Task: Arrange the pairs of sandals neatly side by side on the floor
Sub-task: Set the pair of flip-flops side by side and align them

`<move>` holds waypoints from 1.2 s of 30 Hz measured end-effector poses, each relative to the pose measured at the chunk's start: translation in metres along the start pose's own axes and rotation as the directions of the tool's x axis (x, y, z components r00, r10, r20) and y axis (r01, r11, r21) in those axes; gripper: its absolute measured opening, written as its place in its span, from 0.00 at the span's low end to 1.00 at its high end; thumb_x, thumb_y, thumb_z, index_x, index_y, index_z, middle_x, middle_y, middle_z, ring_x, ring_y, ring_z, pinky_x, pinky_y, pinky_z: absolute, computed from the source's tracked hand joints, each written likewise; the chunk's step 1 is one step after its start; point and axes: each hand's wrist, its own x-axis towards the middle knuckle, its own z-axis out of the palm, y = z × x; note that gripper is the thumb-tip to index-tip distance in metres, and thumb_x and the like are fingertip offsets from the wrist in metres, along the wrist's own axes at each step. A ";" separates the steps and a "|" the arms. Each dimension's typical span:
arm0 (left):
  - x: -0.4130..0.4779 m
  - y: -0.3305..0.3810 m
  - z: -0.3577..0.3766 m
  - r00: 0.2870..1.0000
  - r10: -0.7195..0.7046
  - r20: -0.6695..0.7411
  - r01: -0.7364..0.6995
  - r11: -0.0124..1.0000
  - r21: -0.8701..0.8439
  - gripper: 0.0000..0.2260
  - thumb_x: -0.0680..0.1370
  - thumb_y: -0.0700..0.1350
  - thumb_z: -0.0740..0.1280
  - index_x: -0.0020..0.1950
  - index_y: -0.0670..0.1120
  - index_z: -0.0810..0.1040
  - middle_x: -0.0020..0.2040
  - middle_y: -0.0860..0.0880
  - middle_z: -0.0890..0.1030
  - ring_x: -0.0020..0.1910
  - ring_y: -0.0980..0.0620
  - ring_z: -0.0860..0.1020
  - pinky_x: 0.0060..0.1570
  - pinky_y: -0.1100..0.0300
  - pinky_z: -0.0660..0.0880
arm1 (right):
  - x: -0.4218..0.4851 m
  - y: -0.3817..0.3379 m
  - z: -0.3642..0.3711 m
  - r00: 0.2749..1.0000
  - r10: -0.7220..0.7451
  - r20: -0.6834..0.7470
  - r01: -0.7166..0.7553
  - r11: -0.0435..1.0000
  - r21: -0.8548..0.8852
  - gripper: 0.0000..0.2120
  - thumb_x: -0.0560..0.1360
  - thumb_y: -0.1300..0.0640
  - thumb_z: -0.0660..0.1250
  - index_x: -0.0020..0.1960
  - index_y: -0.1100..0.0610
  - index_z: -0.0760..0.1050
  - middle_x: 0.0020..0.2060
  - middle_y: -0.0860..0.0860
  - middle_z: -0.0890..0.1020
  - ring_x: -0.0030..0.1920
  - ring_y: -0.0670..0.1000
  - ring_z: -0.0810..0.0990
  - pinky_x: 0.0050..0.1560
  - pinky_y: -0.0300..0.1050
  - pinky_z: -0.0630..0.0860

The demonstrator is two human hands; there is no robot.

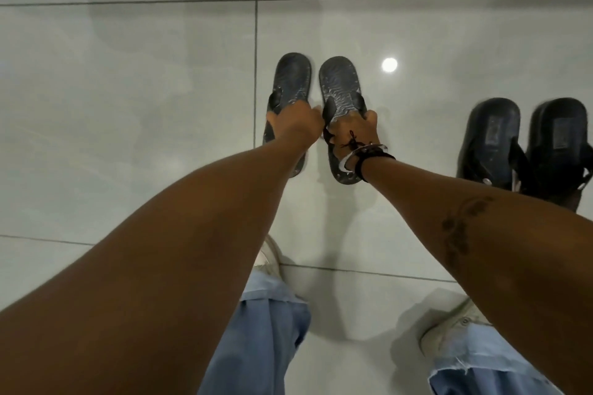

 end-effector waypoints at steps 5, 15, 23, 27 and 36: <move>0.000 0.003 0.002 0.998 0.052 0.033 -0.051 0.998 -0.028 0.12 0.77 0.56 0.63 0.42 0.48 0.75 0.38 0.50 0.77 0.43 0.47 0.76 0.63 0.46 0.60 | -0.013 -0.005 0.005 0.981 -0.046 -0.187 0.075 0.986 0.152 0.10 0.78 0.55 0.61 0.56 0.53 0.79 0.52 0.52 0.82 0.57 0.56 0.76 0.63 0.54 0.64; -0.006 0.028 0.011 0.997 0.026 -0.073 -0.024 0.999 0.034 0.05 0.78 0.44 0.64 0.50 0.44 0.78 0.48 0.44 0.83 0.51 0.42 0.79 0.61 0.50 0.66 | -0.029 0.112 0.012 0.976 0.188 0.107 -0.184 0.982 -0.045 0.40 0.77 0.44 0.64 0.78 0.56 0.46 0.79 0.55 0.45 0.79 0.56 0.46 0.76 0.64 0.48; 0.011 0.017 -0.009 0.989 0.084 -0.118 -0.074 0.993 0.087 0.09 0.79 0.46 0.63 0.43 0.42 0.77 0.45 0.41 0.83 0.46 0.40 0.81 0.52 0.51 0.74 | -0.027 0.114 0.022 0.958 0.162 0.237 -0.154 0.987 -0.053 0.51 0.72 0.43 0.70 0.78 0.55 0.36 0.77 0.57 0.35 0.78 0.58 0.39 0.75 0.63 0.52; 0.043 0.006 -0.049 0.980 0.032 -0.196 -0.017 0.997 0.079 0.07 0.78 0.44 0.64 0.46 0.42 0.79 0.46 0.41 0.83 0.48 0.39 0.80 0.53 0.50 0.76 | -0.028 0.122 0.026 0.960 0.132 0.247 -0.126 0.991 -0.040 0.51 0.73 0.46 0.70 0.77 0.53 0.33 0.77 0.56 0.32 0.78 0.58 0.36 0.77 0.62 0.50; 0.103 -0.025 -0.102 0.960 -0.096 -0.262 0.093 0.995 -0.024 0.14 0.77 0.50 0.66 0.53 0.40 0.78 0.52 0.39 0.82 0.52 0.38 0.80 0.52 0.49 0.76 | -0.029 0.121 0.034 0.962 0.148 0.230 -0.128 0.986 -0.103 0.55 0.70 0.51 0.72 0.76 0.54 0.30 0.75 0.57 0.29 0.77 0.59 0.34 0.77 0.59 0.48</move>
